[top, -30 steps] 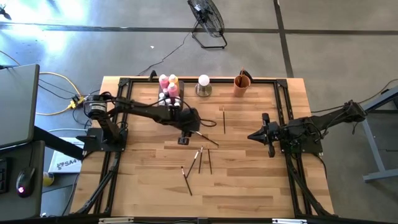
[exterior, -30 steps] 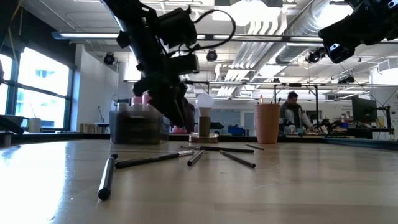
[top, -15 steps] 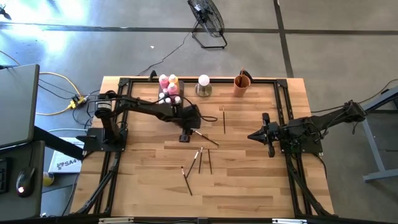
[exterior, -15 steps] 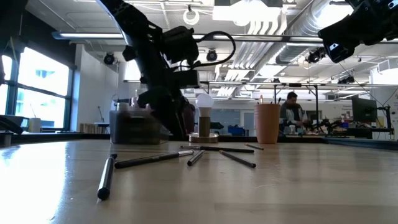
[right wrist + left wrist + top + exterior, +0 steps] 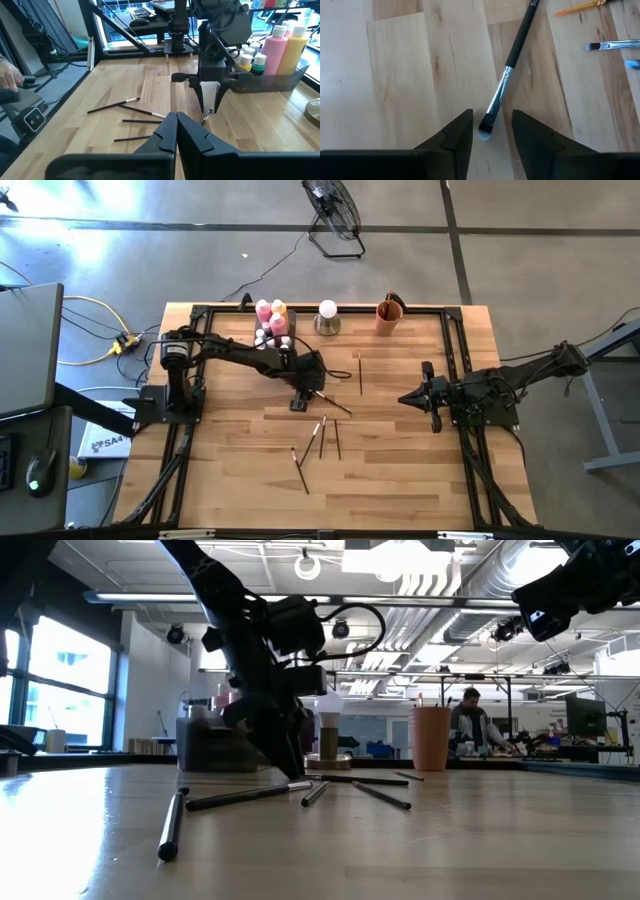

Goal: Pick & Place Paint Supplies
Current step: Put the silver paintbrush into the orange cup

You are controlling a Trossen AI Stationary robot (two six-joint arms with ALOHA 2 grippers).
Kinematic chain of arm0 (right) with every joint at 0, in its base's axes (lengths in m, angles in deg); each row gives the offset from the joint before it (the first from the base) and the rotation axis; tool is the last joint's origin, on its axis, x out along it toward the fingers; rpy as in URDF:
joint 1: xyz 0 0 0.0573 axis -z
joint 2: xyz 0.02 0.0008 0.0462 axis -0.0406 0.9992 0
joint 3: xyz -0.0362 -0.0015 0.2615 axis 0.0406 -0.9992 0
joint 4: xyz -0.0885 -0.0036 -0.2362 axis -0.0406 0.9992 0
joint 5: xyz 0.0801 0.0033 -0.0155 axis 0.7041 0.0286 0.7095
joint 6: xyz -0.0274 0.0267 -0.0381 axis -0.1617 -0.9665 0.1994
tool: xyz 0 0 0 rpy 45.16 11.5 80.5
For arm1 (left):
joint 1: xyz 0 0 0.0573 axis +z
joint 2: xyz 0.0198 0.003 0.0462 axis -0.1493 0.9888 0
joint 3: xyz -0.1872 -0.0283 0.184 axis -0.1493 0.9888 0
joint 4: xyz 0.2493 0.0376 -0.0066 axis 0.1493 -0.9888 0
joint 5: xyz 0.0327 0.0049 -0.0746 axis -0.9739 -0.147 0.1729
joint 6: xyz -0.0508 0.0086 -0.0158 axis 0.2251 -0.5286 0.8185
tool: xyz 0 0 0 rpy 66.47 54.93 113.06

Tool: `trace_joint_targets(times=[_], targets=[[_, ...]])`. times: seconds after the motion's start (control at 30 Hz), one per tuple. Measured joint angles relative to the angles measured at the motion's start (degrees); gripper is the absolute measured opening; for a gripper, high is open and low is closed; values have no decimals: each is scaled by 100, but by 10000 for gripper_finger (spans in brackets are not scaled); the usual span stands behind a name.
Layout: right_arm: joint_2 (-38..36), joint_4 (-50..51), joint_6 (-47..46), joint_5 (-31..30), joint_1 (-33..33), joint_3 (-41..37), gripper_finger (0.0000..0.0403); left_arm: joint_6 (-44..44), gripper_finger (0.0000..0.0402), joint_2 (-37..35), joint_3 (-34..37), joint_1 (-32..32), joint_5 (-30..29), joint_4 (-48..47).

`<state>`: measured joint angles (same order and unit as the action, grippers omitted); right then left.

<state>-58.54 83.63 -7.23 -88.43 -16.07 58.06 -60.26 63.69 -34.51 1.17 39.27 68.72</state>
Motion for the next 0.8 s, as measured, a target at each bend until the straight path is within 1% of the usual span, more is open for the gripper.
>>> trace_joint_targets(times=[0.13, 0.43, 0.7, 0.8], targets=[[0, 1, 0, 0, 0, 0, 2, 4, 136, 22, -4, 0, -19, -34], [0, 0, -32, 4, 1, 0, 2, 119, 136, 35, -4, -9, -303, -286], [0, 0, -42, 6, 1, 0, 2, 162, 136, 43, 2, -7, -283, -316], [0, 1, -43, 7, 2, 0, 2, 178, 135, 45, 7, 0, -190, -326]])
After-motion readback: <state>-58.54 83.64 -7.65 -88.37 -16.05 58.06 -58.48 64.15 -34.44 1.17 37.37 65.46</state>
